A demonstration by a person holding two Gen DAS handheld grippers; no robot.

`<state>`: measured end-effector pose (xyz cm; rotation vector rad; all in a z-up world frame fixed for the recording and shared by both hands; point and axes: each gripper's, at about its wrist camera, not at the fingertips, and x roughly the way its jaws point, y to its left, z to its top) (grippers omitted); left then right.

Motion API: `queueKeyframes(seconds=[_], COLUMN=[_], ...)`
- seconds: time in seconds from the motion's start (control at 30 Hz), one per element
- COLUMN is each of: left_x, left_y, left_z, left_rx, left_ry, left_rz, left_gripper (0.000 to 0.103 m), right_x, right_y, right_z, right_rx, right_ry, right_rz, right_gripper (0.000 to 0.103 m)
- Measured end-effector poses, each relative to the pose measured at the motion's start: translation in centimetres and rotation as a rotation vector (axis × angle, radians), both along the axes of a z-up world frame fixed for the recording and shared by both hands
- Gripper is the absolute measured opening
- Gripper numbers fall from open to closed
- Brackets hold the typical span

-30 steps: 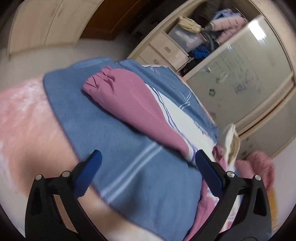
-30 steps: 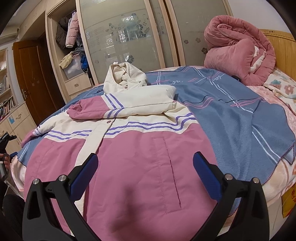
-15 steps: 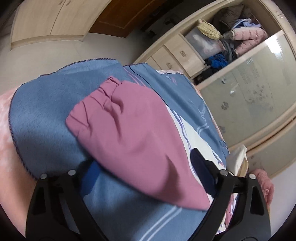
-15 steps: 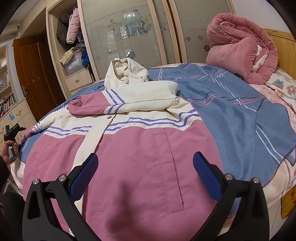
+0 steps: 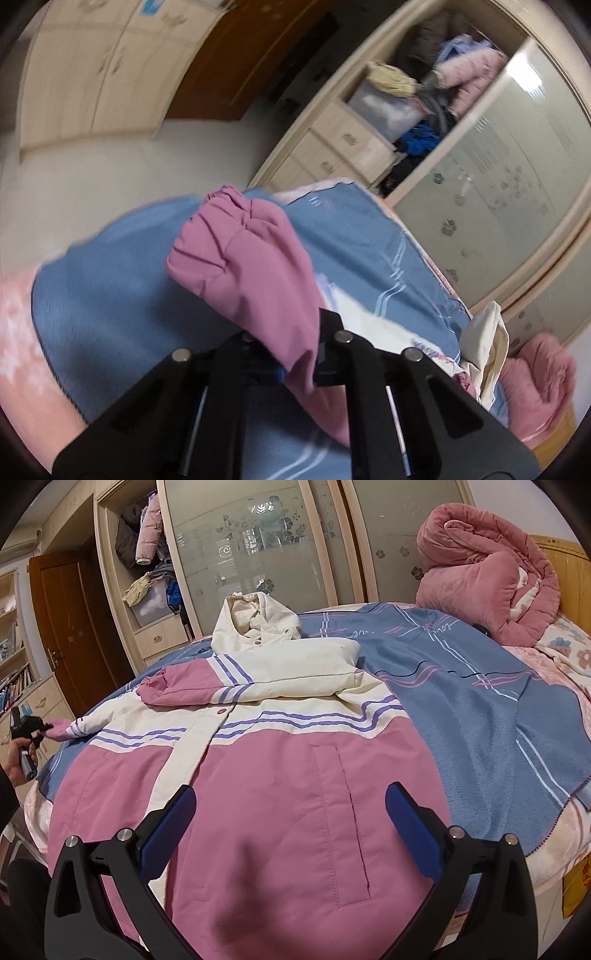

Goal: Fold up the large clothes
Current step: 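Grasp the pink sleeve cuff nearest the left tool with the left tool, then lay the held sleeve across the chest over the first sleeve and release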

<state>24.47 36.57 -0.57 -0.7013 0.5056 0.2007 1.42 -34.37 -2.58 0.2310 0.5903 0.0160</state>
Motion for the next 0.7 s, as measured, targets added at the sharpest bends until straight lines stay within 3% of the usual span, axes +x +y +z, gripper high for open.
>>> queueKeyframes(seconds=[0.17,0.3,0.4,0.53,0.63,0.7], left_x=[2.4,5.1,6.0,5.9,5.8,6.1], left_y=[-6.4,-17.7,-27.9,-40.1,-47.6,-50.1], left_z=[6.6,11.8,13.5,11.5,6.4,2.7], left_rx=[0.240,0.508,0.625,0.660,0.717,0.703], left_ry=[-0.023,-0.074,-0.125,-0.134,-0.074,-0.011], left_rz=[-0.047,-0.206,-0.381,-0.601,-0.713,-0.753], left_gripper=[0.007,0.007,0.007,0.007,0.007,0.007], right_x=[0.0,0.1,0.1,0.1,0.1,-0.1], right_y=[0.0,-0.3,-0.5,-0.9,-1.3,-1.5], right_z=[0.1,0.0,0.0,-0.2,-0.2,-0.2], right_rx=[0.012,0.027,0.039,0.051,0.060,0.061], right_ry=[-0.003,0.003,0.001,0.008,0.009,0.009], right_rz=[0.009,0.009,0.007,0.001,-0.003,-0.003], right_gripper=[0.102,0.102,0.102,0.102,0.102,0.102])
